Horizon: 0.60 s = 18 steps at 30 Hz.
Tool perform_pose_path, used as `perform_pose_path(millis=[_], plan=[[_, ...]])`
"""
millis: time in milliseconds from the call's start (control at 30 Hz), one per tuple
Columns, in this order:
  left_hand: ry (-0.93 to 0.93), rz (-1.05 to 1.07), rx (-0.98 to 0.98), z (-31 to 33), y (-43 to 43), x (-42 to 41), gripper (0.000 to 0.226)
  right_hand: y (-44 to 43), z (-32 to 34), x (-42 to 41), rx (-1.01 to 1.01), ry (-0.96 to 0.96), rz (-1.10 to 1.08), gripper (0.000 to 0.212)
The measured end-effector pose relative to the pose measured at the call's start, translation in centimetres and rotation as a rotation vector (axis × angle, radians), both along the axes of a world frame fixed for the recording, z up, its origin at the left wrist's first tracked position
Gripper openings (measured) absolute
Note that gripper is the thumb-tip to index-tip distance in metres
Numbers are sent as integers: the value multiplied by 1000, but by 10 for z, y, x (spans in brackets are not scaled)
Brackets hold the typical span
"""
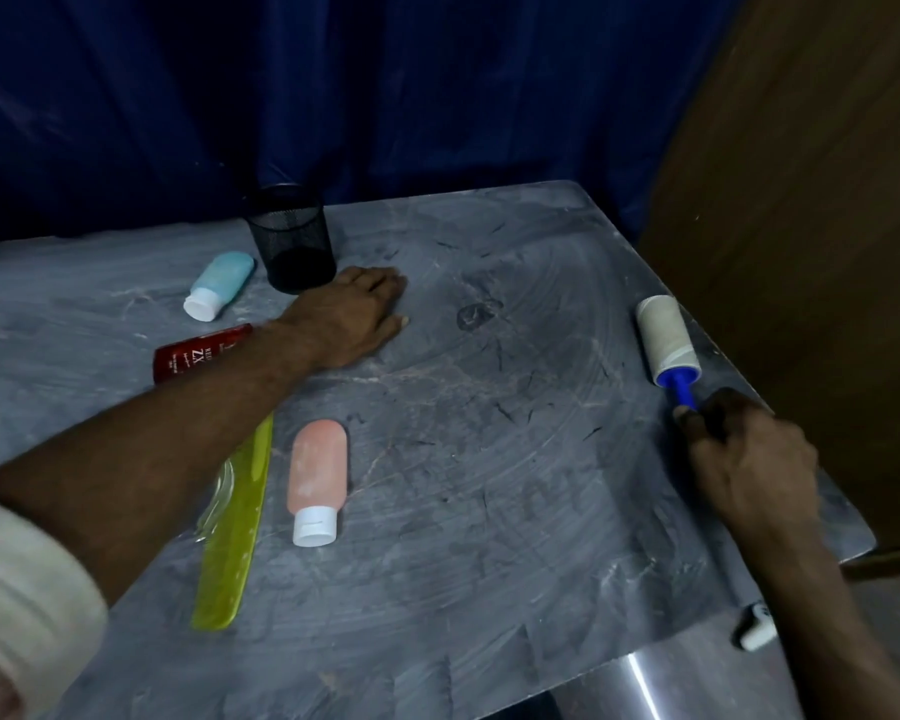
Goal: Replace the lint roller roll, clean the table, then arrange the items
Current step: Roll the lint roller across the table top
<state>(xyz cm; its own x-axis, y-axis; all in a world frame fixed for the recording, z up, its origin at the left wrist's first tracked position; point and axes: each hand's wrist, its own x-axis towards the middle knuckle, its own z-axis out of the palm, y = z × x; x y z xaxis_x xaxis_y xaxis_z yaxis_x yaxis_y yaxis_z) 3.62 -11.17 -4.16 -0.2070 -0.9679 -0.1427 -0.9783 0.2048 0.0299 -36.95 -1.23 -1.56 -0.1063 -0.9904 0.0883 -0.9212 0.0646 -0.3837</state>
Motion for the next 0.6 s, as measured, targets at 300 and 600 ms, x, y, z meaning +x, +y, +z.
perform_pose_path(millis=[300, 600], plan=[[18, 21, 21, 5, 3, -1, 71, 10, 7, 48, -27, 11, 177, 21], [22, 10, -3, 4, 2, -1, 71, 29, 4, 109, -55, 94, 330, 22]])
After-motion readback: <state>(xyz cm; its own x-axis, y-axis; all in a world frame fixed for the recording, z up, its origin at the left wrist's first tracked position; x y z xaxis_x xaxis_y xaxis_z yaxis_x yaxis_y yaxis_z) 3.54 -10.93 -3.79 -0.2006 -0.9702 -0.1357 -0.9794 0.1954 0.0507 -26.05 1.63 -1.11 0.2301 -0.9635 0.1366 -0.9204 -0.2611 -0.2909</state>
